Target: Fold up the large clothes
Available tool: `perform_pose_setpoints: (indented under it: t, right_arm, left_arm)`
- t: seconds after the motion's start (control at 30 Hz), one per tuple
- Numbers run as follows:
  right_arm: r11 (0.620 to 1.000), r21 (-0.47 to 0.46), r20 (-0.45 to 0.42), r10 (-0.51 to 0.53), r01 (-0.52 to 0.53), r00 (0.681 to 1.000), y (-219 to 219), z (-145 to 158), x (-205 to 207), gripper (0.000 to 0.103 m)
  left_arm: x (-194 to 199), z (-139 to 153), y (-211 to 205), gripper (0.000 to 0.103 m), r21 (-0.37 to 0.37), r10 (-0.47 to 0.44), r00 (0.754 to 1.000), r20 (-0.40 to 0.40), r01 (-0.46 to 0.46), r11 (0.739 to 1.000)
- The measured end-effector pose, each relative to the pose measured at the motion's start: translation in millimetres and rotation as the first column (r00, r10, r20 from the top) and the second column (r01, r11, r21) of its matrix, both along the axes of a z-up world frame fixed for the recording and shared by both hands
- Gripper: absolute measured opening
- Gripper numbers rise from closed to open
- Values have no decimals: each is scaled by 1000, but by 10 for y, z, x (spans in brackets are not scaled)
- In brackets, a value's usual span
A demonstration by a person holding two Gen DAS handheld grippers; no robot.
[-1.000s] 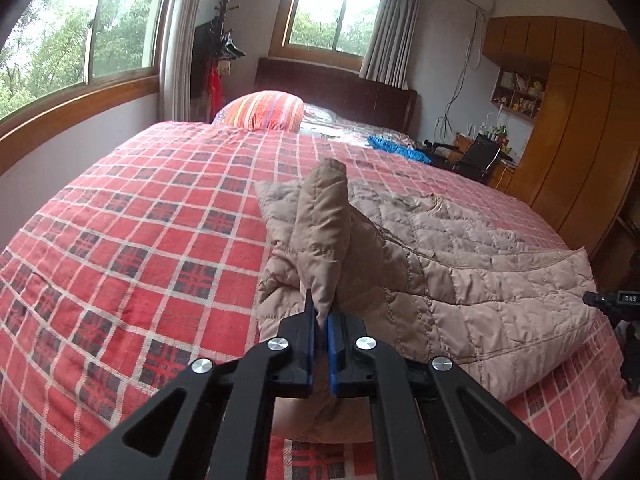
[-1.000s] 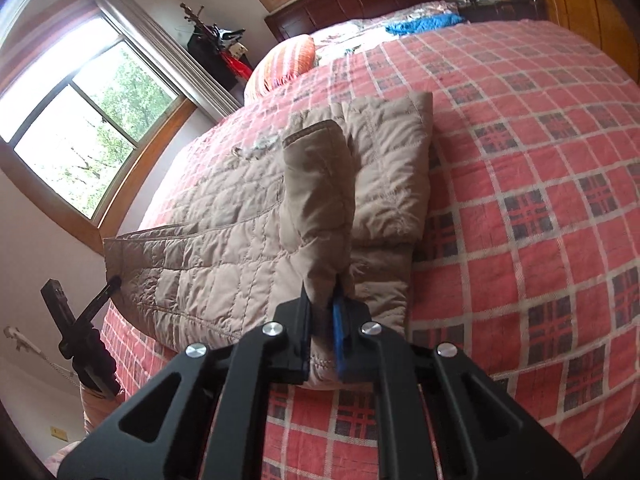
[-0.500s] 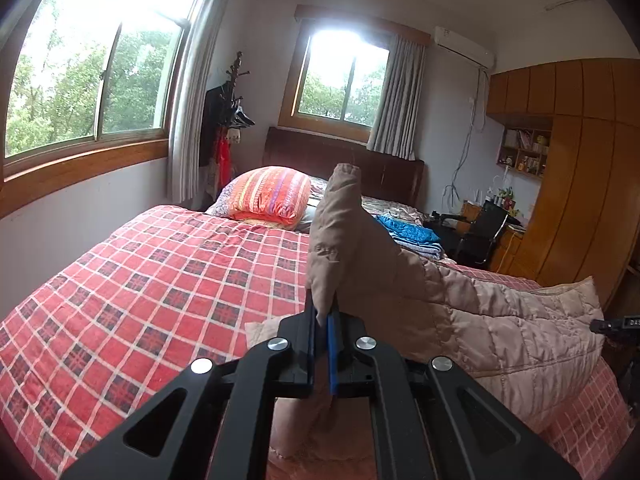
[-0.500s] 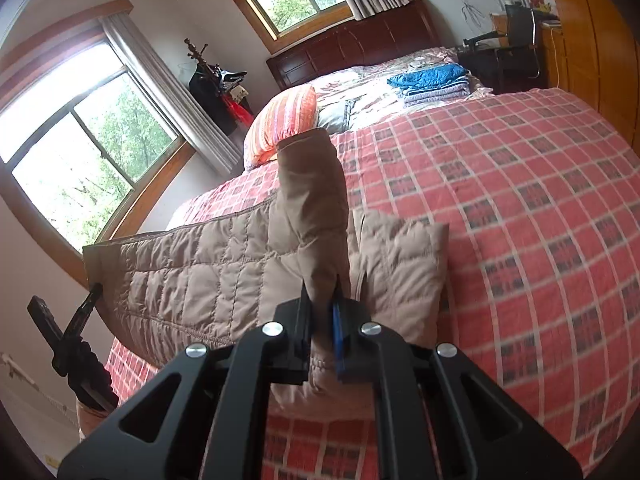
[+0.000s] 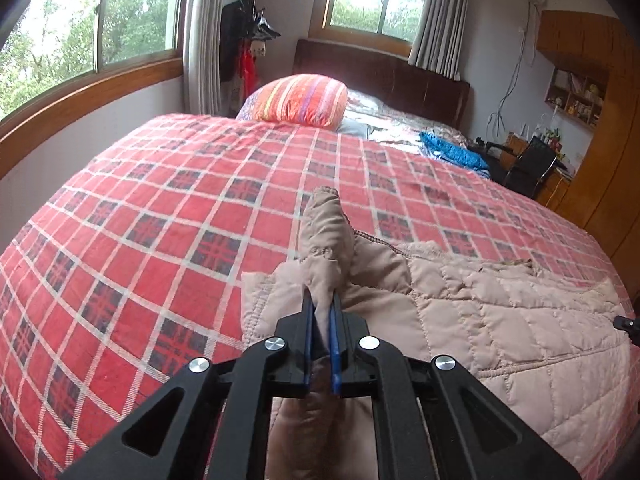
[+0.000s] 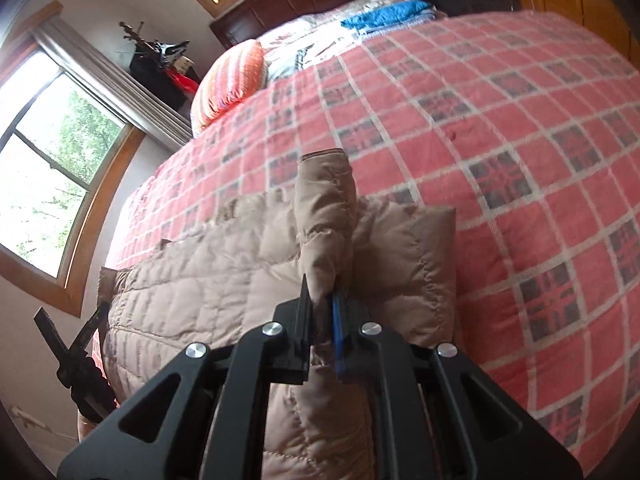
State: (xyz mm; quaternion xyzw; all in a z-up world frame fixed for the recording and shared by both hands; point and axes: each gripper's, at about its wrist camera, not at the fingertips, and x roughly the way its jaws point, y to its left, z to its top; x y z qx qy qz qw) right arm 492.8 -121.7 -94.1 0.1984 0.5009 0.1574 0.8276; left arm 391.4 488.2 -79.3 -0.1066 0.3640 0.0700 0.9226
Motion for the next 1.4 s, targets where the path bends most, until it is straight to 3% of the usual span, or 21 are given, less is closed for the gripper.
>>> perform_pose_setpoints:
  t: [0.23, 0.3, 0.43, 0.7, 0.87, 1.03, 1.1, 1.13, 1.17, 1.2, 1.27, 1.4]
  right_arm:
    - [1000, 27, -72, -13, 15, 997, -8, -349, 37, 11]
    - [999, 31, -78, -21, 23, 997, -15, -315, -3, 12]
    - [999, 27, -48, -35, 36, 998, -76, -118, -124, 26]
    - [999, 26, 47, 22, -23, 999, -125, 290, -780, 40]
    - [998, 4, 33, 68, -68, 997, -89, 215, -1187, 44]
    - [995, -49, -14, 89, -90, 996, -22, 64, -1337, 43]
    - [993, -60, -35, 103, -104, 994, 15, -18, -1352, 36]
    - [992, -78, -43, 100, -103, 994, 27, -49, -1363, 24]
    - [990, -94, -49, 97, -101, 994, 37, -67, -1368, 12]
    - [991, -85, -52, 96, -100, 994, 27, -67, -1392, 8]
    - [995, -47, -54, 87, -89, 995, -32, -37, -1443, 2]
    - [996, -14, -61, 83, -84, 995, -113, -42, -1454, 1]
  left_arm:
    - [132, -295, -71, 17, 60, 5, 996, -90, 1, 998]
    - [148, -264, -84, 19, 72, 10, 995, -103, -3, 997]
    - [98, -90, -5, 21, 30, 9, 993, -118, -5, 1000]
    - [-618, 341, 115, 37, -25, -29, 999, -43, 28, 999]
    - [-1084, 187, 89, 45, -6, -52, 996, -79, 51, 999]
    - [-1310, -42, 82, 44, -92, -92, 990, -103, 83, 992]
    - [-1315, -112, 65, 33, -106, -94, 989, -114, 81, 991]
    - [-1300, -142, 59, 21, -117, -97, 988, -123, 82, 990]
    - [-1286, -163, 61, 18, -121, -87, 987, -132, 71, 990]
    - [-1282, -176, 61, 11, -119, -80, 988, -134, 64, 991]
    - [-1287, -173, 84, 9, -127, -80, 988, -133, 63, 990]
    - [-1312, -158, 110, 8, -131, -87, 988, -127, 70, 989]
